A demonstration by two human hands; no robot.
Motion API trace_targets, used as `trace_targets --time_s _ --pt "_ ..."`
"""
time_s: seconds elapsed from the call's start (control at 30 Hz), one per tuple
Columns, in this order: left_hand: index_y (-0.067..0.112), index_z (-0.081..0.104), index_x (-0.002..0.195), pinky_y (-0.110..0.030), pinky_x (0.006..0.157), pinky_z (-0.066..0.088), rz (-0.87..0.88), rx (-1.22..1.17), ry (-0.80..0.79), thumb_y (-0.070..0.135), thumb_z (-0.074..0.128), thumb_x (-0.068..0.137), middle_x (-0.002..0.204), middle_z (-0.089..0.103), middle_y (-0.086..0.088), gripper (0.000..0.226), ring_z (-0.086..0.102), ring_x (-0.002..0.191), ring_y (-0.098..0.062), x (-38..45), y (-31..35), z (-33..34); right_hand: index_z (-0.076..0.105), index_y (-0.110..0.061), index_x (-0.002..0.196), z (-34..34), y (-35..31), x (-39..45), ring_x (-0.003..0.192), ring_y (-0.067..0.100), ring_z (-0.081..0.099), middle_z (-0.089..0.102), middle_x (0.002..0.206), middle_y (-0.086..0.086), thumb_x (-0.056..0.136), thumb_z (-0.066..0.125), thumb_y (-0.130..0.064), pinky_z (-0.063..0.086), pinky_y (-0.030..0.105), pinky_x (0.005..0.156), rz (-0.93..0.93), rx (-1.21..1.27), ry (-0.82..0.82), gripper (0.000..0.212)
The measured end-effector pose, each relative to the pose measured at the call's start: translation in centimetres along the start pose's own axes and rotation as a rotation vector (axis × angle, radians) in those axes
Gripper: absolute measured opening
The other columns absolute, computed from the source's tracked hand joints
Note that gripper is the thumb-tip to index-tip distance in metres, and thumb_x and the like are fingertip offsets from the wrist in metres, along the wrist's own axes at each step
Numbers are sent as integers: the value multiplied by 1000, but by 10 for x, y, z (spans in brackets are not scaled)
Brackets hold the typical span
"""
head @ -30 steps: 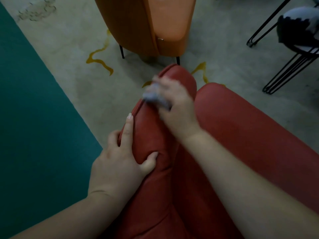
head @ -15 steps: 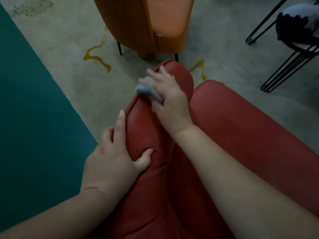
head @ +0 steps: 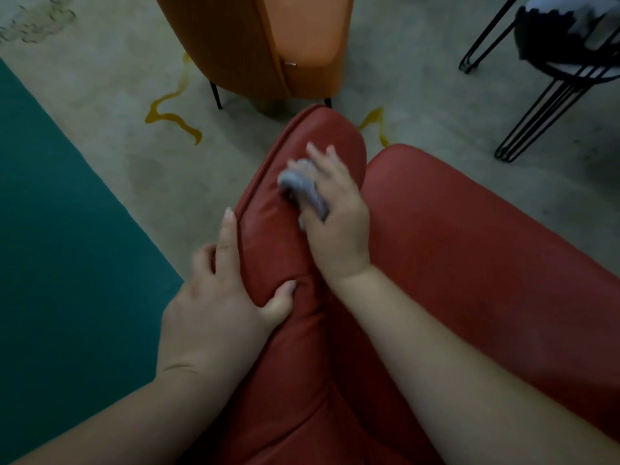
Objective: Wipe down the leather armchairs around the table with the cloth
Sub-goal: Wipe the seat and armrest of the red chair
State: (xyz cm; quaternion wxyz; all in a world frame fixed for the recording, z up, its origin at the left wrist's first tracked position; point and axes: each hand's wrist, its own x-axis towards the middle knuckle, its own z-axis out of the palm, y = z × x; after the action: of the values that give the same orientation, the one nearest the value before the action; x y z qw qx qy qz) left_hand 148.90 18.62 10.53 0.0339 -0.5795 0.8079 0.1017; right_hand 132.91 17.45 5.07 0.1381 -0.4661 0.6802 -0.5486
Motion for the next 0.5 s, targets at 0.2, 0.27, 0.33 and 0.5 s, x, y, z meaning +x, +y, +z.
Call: trace_targets --time_s 0.2,0.27,0.33,0.5 --pt "31 0 152 -36 66 44 1 18 9 80 43 67 128 44 -7 107 62 86 -34 -1 0 2 61 -16 125 4 7 25 137 20 36 51 139 6 87 59 -1 30 34 113 194 91 110 41" --pt "30 2 152 -37 65 45 1 20 9 79 46 67 128 45 -8 107 63 86 -35 -1 -1 2 60 -16 126 2 -1 -13 137 18 37 54 137 5 85 60 4 34 34 112 168 141 63 45" --pt "30 3 152 -37 64 44 5 7 13 76 49 67 128 46 -9 107 63 86 -36 -1 -2 3 60 -20 126 -4 -5 -61 136 14 38 55 136 -1 88 60 1 35 30 111 161 184 28 43" --pt "28 8 153 -37 63 44 17 14 37 74 52 68 125 48 -13 106 62 84 -38 -1 -1 5 61 -36 119 -25 -8 -96 126 10 50 59 130 -6 86 61 -6 38 21 105 237 246 20 44"
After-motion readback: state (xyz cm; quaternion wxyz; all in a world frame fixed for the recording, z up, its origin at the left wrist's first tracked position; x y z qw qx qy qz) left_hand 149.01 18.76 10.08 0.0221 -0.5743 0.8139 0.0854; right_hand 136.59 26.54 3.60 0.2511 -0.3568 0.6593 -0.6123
